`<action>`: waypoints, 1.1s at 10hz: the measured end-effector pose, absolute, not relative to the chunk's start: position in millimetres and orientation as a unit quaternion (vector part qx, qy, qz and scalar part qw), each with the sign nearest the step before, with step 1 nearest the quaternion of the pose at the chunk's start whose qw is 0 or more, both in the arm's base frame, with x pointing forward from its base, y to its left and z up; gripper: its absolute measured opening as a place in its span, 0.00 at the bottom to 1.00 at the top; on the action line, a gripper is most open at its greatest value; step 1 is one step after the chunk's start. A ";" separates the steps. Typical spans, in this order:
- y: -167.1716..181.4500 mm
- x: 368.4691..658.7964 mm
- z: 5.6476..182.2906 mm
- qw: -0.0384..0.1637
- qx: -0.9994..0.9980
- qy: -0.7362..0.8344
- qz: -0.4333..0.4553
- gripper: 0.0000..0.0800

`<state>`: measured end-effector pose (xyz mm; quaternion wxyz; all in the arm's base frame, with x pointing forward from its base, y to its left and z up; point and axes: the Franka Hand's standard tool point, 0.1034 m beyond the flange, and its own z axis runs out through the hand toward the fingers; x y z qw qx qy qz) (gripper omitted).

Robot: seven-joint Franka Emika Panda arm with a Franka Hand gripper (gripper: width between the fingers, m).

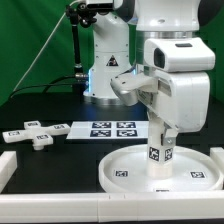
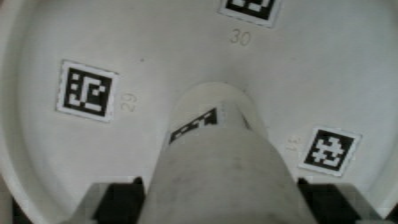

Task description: Assemble round table

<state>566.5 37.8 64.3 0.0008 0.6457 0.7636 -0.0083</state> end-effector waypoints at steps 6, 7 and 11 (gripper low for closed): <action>35.6 566.3 64.4 -0.002 0.720 0.694 -0.009 0.51; 36.3 566.0 64.2 -0.001 0.743 0.670 -0.009 0.51; 33.2 565.7 64.2 -0.006 0.845 0.534 -0.006 0.51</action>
Offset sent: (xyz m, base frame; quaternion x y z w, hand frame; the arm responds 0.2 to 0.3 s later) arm 0.0000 0.0000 0.0000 0.0000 0.0000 0.0000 1.0000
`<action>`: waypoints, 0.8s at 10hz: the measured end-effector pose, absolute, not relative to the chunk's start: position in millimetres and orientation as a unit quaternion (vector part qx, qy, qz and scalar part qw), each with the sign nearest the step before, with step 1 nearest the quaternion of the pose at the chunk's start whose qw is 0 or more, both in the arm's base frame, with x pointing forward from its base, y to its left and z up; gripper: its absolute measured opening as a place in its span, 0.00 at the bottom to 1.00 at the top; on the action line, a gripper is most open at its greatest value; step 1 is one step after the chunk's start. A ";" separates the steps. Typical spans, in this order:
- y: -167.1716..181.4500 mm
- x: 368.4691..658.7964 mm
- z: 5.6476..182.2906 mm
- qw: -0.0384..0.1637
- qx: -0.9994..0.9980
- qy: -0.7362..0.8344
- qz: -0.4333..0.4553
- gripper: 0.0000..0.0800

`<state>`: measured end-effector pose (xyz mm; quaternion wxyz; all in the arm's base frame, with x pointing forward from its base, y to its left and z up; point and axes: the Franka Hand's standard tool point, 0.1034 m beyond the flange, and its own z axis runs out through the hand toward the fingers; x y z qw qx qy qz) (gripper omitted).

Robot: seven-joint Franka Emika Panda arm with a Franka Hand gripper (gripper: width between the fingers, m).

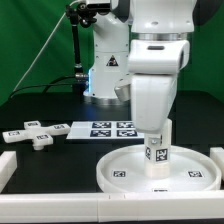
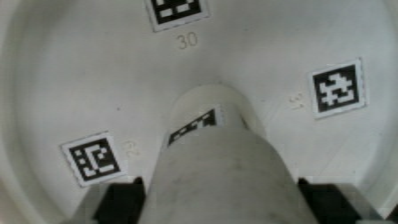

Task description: Assemble round table

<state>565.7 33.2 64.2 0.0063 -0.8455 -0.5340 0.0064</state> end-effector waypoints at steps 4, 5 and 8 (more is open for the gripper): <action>35.6 565.6 64.3 0.017 -0.920 -0.392 0.002 0.51; 35.9 565.5 64.2 0.017 -0.929 -0.369 0.002 0.51; 36.6 565.4 64.0 0.026 -0.972 -0.232 0.001 0.51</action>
Offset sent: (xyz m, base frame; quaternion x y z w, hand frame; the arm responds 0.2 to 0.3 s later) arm 0.0000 0.0000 0.0000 0.0000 0.0000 0.1938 0.9810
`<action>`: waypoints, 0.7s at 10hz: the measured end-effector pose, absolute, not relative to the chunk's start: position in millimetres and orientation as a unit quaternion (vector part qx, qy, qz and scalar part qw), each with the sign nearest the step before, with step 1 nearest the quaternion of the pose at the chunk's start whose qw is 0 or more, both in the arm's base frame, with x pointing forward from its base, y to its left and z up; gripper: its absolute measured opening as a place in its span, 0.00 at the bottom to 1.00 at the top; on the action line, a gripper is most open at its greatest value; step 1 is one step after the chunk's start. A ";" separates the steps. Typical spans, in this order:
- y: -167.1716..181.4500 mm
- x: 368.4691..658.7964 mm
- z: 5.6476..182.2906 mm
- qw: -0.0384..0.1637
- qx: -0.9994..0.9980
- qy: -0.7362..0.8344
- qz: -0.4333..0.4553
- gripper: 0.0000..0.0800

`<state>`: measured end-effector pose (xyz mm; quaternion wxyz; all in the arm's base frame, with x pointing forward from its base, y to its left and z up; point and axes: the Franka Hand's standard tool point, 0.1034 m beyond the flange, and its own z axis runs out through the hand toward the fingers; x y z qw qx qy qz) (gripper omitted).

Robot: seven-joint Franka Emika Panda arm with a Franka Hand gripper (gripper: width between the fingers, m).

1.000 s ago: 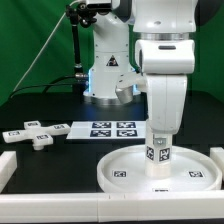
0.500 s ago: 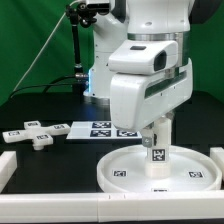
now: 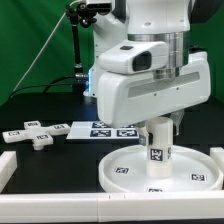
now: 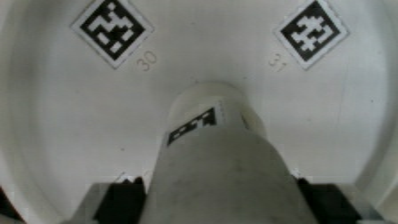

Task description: Assemble round table

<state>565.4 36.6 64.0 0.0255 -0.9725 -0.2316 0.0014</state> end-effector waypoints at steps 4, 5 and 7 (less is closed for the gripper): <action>38.6 565.4 63.5 0.029 -0.991 -0.130 -0.001 0.75; 38.6 565.4 63.3 0.029 -0.991 -0.131 -0.001 0.75; 38.7 565.3 63.2 0.029 -0.991 -0.132 0.000 0.80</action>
Offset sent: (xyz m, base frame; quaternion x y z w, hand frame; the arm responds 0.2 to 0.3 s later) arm 0.0000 0.0000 0.0000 0.0000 0.0000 0.0650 0.9979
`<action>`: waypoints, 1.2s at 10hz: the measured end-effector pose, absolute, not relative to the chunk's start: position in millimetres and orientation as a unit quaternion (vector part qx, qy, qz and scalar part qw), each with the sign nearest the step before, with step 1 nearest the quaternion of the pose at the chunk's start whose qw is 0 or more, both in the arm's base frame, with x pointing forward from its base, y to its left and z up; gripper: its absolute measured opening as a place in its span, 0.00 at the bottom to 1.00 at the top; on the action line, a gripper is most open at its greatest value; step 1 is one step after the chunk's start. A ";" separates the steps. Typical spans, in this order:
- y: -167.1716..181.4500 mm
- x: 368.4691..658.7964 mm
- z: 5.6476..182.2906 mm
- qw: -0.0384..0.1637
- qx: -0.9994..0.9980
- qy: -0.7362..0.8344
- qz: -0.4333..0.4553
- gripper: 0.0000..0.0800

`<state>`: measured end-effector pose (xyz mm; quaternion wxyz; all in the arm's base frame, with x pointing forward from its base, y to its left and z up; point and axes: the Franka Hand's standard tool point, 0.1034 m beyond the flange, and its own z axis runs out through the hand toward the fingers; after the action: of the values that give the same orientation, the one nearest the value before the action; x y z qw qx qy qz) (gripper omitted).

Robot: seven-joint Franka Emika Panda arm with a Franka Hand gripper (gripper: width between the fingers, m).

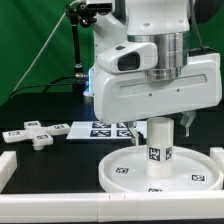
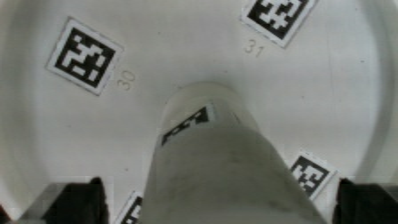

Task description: Assemble round table

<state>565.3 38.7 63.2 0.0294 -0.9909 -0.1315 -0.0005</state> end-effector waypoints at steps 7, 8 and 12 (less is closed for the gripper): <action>40.0 565.4 63.7 0.027 -0.985 -0.167 -0.013 0.56; 40.0 565.4 63.7 0.027 -0.985 -0.167 -0.013 0.51; 38.7 565.7 63.9 0.037 -0.999 -0.023 -0.010 0.51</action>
Offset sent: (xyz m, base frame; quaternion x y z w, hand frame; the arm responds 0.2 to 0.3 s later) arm -0.0047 0.0001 0.0061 -0.0157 0.0159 -0.0508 0.9985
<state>565.7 38.7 63.9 0.0373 -0.9990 -0.0232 -0.0101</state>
